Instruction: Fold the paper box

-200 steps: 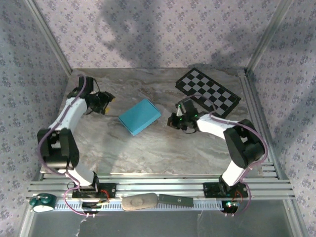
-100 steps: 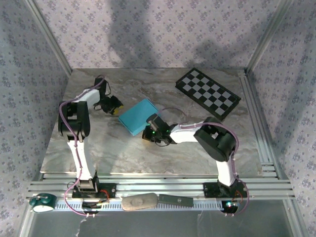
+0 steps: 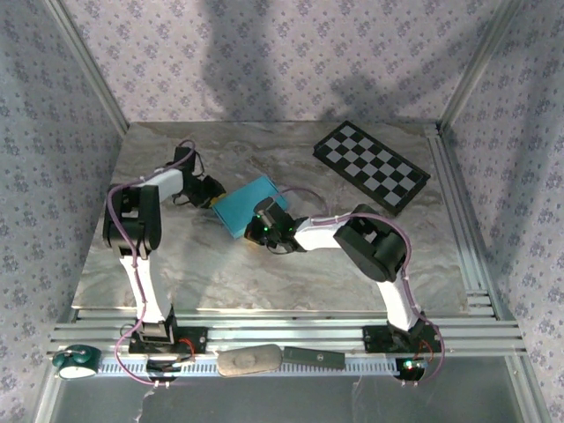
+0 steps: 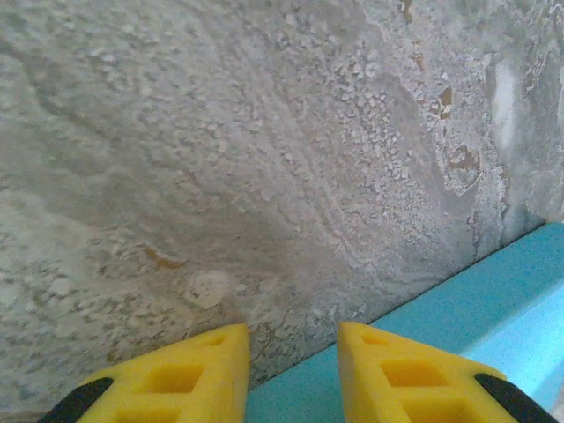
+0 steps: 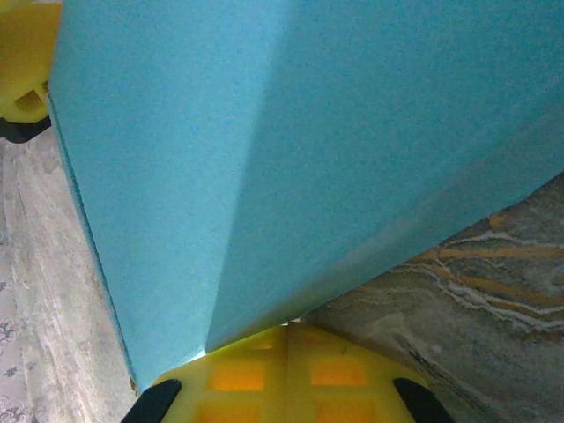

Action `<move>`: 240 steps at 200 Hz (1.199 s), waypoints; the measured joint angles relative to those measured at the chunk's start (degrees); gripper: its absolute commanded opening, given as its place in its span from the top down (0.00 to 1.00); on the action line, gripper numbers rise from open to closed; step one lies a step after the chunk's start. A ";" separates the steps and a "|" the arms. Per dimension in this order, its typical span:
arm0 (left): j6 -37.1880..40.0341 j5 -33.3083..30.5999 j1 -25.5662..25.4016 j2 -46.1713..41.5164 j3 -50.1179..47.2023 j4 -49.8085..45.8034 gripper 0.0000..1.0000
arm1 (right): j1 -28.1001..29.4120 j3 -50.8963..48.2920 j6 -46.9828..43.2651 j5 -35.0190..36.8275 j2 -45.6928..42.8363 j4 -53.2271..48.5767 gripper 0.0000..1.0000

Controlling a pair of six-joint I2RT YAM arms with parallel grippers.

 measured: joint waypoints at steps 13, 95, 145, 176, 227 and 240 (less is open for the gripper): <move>-0.26 -0.02 -0.02 -0.39 -0.70 1.38 0.70 | 0.00 0.00 0.07 0.17 -0.09 -0.09 1.00; -1.22 0.61 1.86 -3.65 -1.05 -3.26 0.00 | 0.07 -7.48 -1.81 6.62 -11.39 -7.23 0.51; -1.33 -8.24 7.04 -28.89 -9.99 -0.33 0.00 | -1.42 -22.21 -10.86 24.30 -44.63 -16.79 0.01; -1.79 -17.84 6.08 -52.68 -25.27 4.31 0.00 | -7.56 -30.08 -21.57 38.38 -68.08 -24.06 0.01; 1.79 -38.73 4.17 -81.72 -53.11 13.79 0.00 | -26.69 -46.21 -46.95 47.76 -87.27 -15.82 0.01; 5.33 -41.24 4.13 -84.76 -58.23 16.94 0.00 | -32.13 -51.19 -51.76 45.13 -85.72 -11.76 0.01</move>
